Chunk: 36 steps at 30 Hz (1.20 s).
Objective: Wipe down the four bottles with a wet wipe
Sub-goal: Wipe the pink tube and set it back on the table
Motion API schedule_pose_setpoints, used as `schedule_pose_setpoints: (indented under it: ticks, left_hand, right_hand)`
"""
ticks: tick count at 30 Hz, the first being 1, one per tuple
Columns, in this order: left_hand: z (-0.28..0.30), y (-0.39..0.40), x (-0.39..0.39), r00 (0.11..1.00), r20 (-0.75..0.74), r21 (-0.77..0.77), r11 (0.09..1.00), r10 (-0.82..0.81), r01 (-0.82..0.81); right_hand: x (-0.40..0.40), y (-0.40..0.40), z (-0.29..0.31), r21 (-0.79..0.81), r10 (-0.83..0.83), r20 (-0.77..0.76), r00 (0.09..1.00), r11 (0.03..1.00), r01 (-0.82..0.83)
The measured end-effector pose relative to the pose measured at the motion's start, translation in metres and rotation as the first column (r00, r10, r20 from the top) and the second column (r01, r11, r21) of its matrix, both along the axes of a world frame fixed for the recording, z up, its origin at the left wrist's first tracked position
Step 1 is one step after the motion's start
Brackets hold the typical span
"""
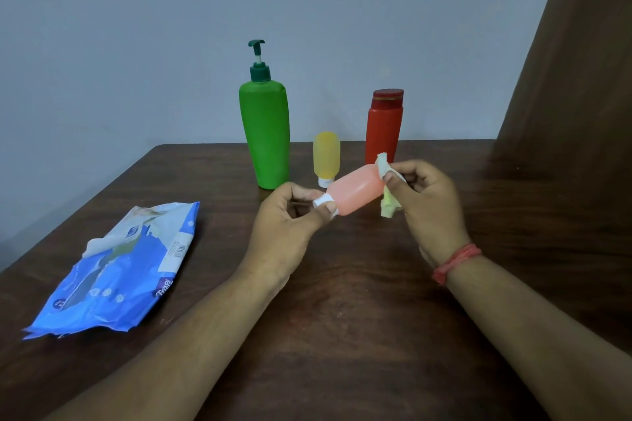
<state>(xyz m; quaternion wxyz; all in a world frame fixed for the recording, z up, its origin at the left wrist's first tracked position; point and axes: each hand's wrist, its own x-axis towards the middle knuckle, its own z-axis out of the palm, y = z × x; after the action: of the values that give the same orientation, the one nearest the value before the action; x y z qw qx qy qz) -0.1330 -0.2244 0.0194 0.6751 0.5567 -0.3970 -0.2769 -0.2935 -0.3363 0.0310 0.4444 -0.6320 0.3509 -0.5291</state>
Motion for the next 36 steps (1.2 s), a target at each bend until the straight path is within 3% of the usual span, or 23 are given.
schedule_pose_setpoints:
  ticks: [6, 9, 13, 18, 23, 28, 33, 36]
  left_hand:
    - [0.003, -0.001, -0.008, 0.949, -0.309, -0.096, 0.995, -0.059, 0.030]
    - [0.002, -0.001, -0.012, 0.960, -0.268, -0.065, 0.996, -0.084, 0.069]
    - [0.001, -0.003, -0.015, 0.975, -0.201, -0.013, 0.995, -0.099, 0.099]
    - [0.003, -0.001, -0.009, 0.951, -0.290, -0.076, 0.993, -0.106, 0.088]
    - [0.004, 0.001, -0.016, 0.960, -0.252, -0.042, 0.992, -0.123, 0.116]
    - [0.002, -0.002, -0.009, 0.955, -0.286, -0.063, 0.996, -0.073, 0.057]
    - [0.004, 0.000, -0.016, 0.963, -0.244, -0.056, 0.993, -0.117, 0.106]
    - [0.004, 0.001, -0.014, 0.961, -0.254, -0.057, 0.994, -0.105, 0.094]
  right_hand:
    - [0.009, 0.006, -0.005, 0.054, 0.070, 0.077, 0.995, 0.996, -0.075]
    - [0.012, 0.011, -0.007, 0.030, 0.182, 0.015, 0.983, 0.983, -0.183]
    - [0.007, 0.009, -0.001, -0.023, 0.103, 0.098, 0.990, 0.995, -0.102]
    - [0.010, 0.018, -0.008, -0.192, 0.228, -0.225, 0.947, 0.943, -0.272]
    - [0.005, 0.015, -0.002, -0.314, -0.007, -0.184, 0.983, 0.948, -0.052]
    - [0.011, 0.023, -0.008, -0.493, 0.077, -0.362, 0.929, 0.830, -0.261]
    - [0.006, 0.014, 0.000, -0.455, -0.062, -0.170, 0.984, 0.890, -0.022]
    - [0.005, 0.017, -0.003, -0.492, -0.002, -0.279, 0.960, 0.859, -0.141]
